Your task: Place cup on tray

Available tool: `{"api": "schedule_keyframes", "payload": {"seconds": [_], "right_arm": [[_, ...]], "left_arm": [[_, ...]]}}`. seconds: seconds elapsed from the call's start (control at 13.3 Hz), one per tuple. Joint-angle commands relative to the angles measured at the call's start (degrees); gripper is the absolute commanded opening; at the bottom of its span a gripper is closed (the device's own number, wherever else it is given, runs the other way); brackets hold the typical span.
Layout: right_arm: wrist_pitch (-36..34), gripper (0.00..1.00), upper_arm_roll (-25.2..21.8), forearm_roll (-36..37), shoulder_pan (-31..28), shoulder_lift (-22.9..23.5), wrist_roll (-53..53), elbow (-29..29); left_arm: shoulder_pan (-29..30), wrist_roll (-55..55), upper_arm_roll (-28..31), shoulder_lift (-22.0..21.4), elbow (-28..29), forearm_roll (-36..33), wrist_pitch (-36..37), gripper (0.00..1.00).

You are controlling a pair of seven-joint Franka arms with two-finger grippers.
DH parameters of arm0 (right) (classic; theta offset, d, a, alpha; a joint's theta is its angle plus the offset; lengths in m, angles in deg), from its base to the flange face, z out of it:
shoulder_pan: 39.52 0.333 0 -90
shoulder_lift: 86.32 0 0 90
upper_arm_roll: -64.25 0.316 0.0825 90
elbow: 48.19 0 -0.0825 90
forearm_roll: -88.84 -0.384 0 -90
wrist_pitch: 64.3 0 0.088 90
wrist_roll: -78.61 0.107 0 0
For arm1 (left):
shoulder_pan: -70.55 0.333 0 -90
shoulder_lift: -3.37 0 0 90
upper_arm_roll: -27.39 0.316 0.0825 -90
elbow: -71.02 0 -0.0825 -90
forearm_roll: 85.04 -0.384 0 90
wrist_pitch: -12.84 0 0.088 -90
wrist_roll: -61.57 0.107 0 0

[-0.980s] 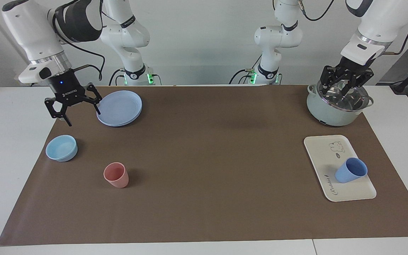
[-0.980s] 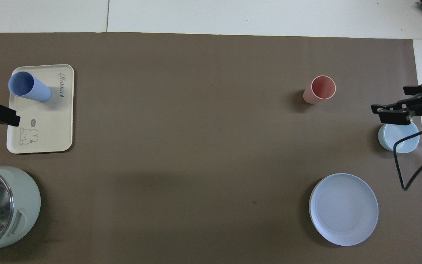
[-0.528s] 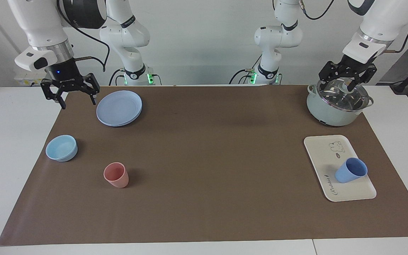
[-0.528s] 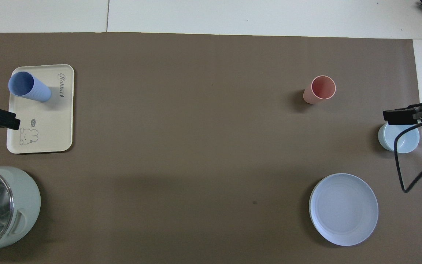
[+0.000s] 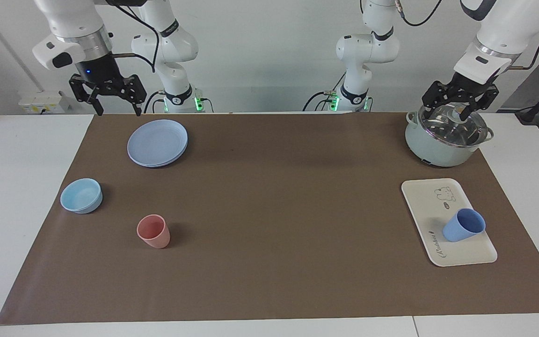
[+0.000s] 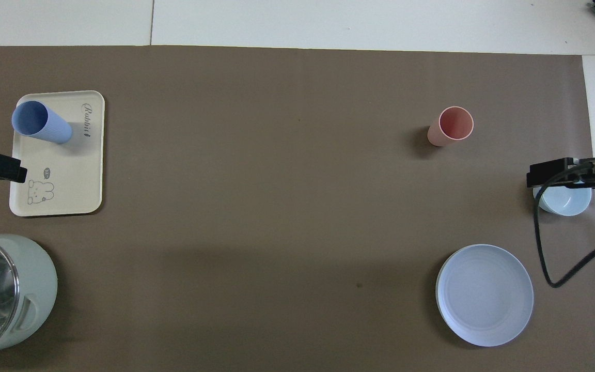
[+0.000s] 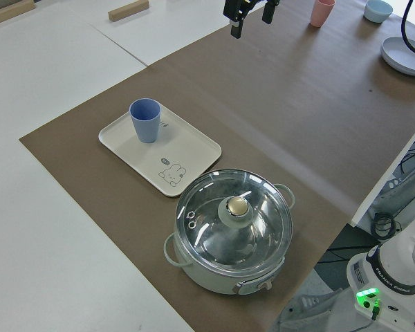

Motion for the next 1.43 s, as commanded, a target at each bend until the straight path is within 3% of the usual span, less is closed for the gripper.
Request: {"api": "schedule_keyframes", "payload": {"seconds": [0.0,0.15,0.9,1.06,1.36], "right_arm": [[-3.78,1.00,0.30,0.40,-0.42,2.24,1.62,4.80],[-6.77,1.00,-0.41,-1.79,-1.99,4.71,-1.09,9.29],[-7.31,1.00,-0.41,-1.63,-5.26,1.82,-3.30,5.53],[-3.20,1.00,-0.41,-0.31,-5.17,1.20,-5.66,3.51],[-2.57,1.00,-0.32,-0.39,-5.08,1.72,-6.38,2.71]], "left_arm": [[-0.03,-0.34,0.08,-0.79,0.78,-1.17,-0.73,1.00],[-0.03,-0.34,0.08,-0.53,0.34,-0.82,-0.73,1.00],[-0.03,-0.69,0.08,-0.52,-0.89,-0.82,-0.73,1.00],[-0.03,-1.91,0.08,-0.61,-1.42,-0.82,-0.73,1.00],[-0.12,-4.82,0.00,-0.96,-1.86,-0.82,-0.55,1.00]]}}
